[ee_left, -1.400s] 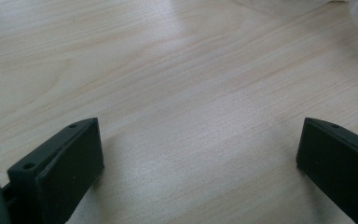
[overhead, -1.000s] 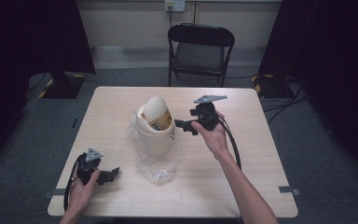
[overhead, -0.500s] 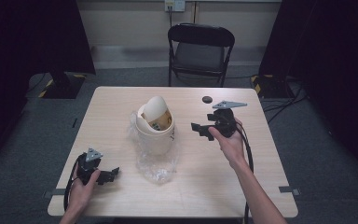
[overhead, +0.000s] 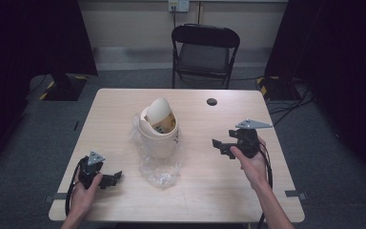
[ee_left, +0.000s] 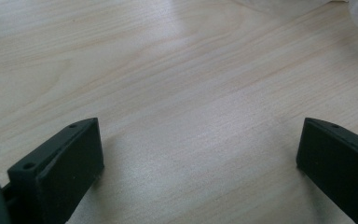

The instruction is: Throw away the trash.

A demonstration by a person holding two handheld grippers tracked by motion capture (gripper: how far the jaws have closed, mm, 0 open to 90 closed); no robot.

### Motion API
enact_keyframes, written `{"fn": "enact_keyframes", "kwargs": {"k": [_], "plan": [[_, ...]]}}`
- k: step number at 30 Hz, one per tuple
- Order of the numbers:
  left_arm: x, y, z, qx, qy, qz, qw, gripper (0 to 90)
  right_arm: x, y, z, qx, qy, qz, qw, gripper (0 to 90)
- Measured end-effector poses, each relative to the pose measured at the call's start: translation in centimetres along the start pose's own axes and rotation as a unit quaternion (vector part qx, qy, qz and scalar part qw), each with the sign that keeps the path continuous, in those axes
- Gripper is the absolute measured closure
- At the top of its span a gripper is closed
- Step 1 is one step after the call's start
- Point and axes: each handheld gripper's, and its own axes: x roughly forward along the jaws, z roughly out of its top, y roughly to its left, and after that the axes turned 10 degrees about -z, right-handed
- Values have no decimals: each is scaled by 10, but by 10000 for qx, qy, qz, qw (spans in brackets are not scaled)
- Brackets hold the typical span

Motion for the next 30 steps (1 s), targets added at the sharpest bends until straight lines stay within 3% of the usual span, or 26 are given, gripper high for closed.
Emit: {"fn": "enact_keyframes", "kwargs": {"k": [8, 21, 26, 30], "plan": [[0, 0, 0, 0, -2, 1, 10000, 0, -14, -12, -29, -3, 73, -237, 9997, 193], [0, 0, 0, 0, -2, 0, 10000, 0, -19, -24, -63, 47, 383, -424, 9984, 190], [0, 0, 0, 0, 0, 0, 10000, 0, -14, -33, -80, 99, 600, -576, 9965, 189], [0, 0, 0, -2, -1, 0, 10000, 0, -6, -46, -101, 201, 864, -796, 9929, 189]]}}
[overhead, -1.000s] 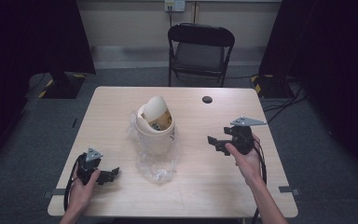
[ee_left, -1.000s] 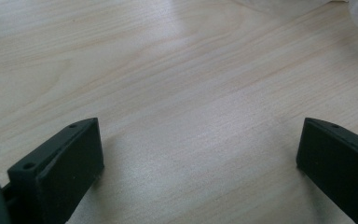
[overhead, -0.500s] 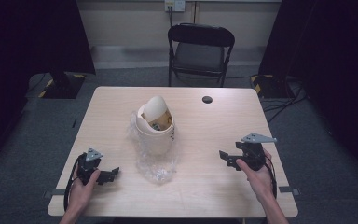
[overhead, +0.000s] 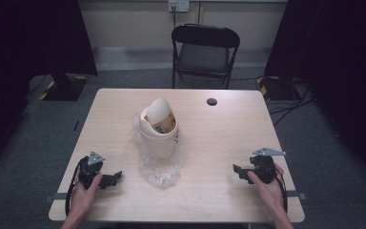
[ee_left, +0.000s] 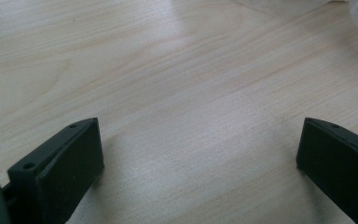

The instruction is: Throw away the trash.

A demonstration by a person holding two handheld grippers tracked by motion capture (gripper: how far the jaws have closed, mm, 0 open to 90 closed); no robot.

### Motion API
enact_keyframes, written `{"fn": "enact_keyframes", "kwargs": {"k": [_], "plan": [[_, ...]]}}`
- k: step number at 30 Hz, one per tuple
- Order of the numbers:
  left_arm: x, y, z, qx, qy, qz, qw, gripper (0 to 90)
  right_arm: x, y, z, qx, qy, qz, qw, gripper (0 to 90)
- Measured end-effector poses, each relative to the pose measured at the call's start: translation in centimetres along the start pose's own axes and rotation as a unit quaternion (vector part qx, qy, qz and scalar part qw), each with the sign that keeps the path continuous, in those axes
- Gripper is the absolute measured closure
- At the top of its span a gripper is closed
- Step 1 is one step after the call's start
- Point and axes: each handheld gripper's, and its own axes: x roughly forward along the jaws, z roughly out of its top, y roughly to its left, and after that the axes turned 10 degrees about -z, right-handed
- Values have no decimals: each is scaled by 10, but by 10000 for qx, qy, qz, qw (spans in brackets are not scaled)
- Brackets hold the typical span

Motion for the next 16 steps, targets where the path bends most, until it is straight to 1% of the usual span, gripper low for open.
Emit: {"fn": "enact_keyframes", "kwargs": {"k": [3, 5, 6, 7, 9, 10, 11, 13, 16], "plan": [[0, 0, 0, 2, -1, 0, 10000, 0, 5, -3, -6, -5, 106, -114, 9999, 194], [0, 0, 0, 0, 1, 0, 10000, 0, 9, -7, -11, 60, 242, -117, 9996, 193], [0, 0, 0, 0, 0, 1, 10000, 0, 11, -8, -13, 97, 245, -164, 9995, 193], [0, 0, 0, 2, 2, 0, 10000, 0, 11, -9, -14, 55, 176, -226, 9996, 193], [0, 0, 0, 0, 0, 0, 10000, 0, 12, -8, -15, 17, 136, -310, 9994, 191], [0, 0, 0, 0, 0, 0, 10000, 0, 13, -7, -16, -66, 90, -385, 9992, 190], [0, 0, 0, 0, 0, 0, 10000, 0, 13, -7, -16, -66, 90, -385, 9992, 190], [0, 0, 0, 1, 0, 0, 10000, 0, 15, -4, -19, -249, -23, -593, 9979, 171], [0, 0, 0, -3, 2, -2, 10000, 0, 16, -3, -20, -205, -78, -596, 9980, 164]]}}
